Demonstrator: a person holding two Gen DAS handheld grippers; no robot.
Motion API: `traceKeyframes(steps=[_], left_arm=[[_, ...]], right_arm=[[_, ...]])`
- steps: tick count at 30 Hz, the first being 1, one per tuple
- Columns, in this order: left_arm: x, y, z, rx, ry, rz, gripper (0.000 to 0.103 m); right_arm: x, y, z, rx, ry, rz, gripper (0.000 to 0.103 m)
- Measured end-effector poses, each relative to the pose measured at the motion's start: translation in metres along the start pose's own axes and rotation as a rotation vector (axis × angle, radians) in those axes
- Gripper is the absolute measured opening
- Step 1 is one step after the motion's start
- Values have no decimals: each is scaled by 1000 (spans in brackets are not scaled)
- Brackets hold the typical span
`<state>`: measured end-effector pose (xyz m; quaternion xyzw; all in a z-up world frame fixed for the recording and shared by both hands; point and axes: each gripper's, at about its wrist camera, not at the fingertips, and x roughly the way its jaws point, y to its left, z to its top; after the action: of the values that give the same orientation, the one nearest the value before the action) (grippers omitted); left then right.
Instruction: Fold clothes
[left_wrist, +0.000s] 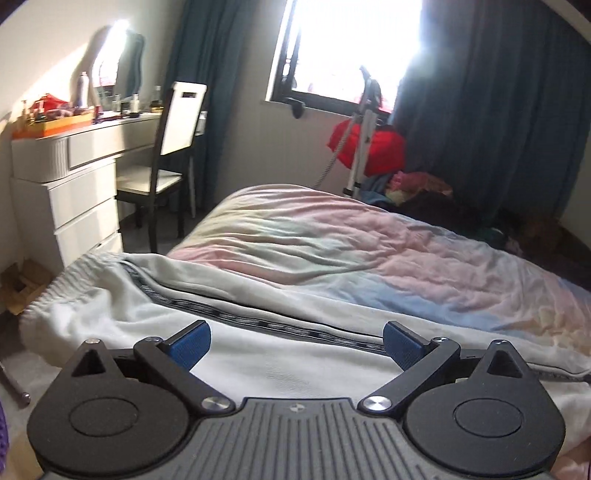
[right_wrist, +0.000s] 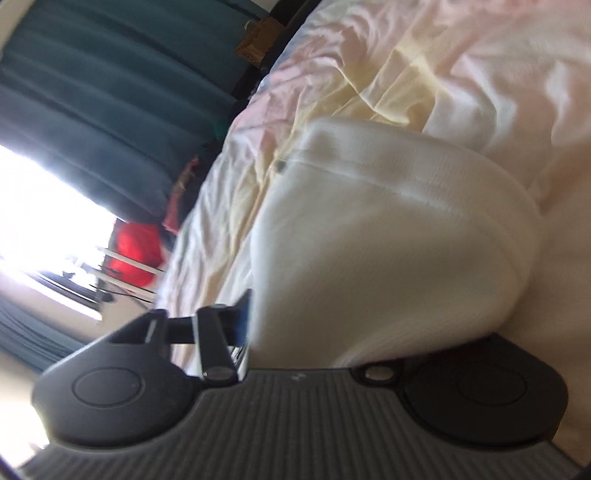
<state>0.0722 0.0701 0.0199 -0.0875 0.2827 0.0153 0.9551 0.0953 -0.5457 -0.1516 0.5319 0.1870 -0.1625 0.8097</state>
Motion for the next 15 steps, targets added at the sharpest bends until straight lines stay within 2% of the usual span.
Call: traceKeyframes(steps=[2, 5, 8, 9, 10, 13, 14, 15], left_arm=[[26, -32, -13, 43, 26, -34, 100], [56, -63, -34, 130, 55, -36, 99], [77, -77, -54, 224, 76, -4, 99], [81, -79, -61, 264, 80, 12, 99], [85, -81, -68, 298, 83, 26, 99], [92, -79, -73, 284, 104, 33, 99], [91, -79, -73, 290, 114, 39, 99], [91, -80, -72, 296, 122, 44, 99]], right_arm=[[-2, 2, -1, -15, -12, -26, 35], [-6, 6, -2, -42, -30, -60, 32], [-11, 14, -3, -88, -54, -74, 32], [-13, 21, -6, -142, -71, -86, 32], [-17, 34, -11, -234, -98, -106, 32], [-29, 72, -27, -510, -176, -166, 31], [-34, 89, -39, -651, -217, -195, 31], [-40, 110, -62, -846, -279, -229, 31]])
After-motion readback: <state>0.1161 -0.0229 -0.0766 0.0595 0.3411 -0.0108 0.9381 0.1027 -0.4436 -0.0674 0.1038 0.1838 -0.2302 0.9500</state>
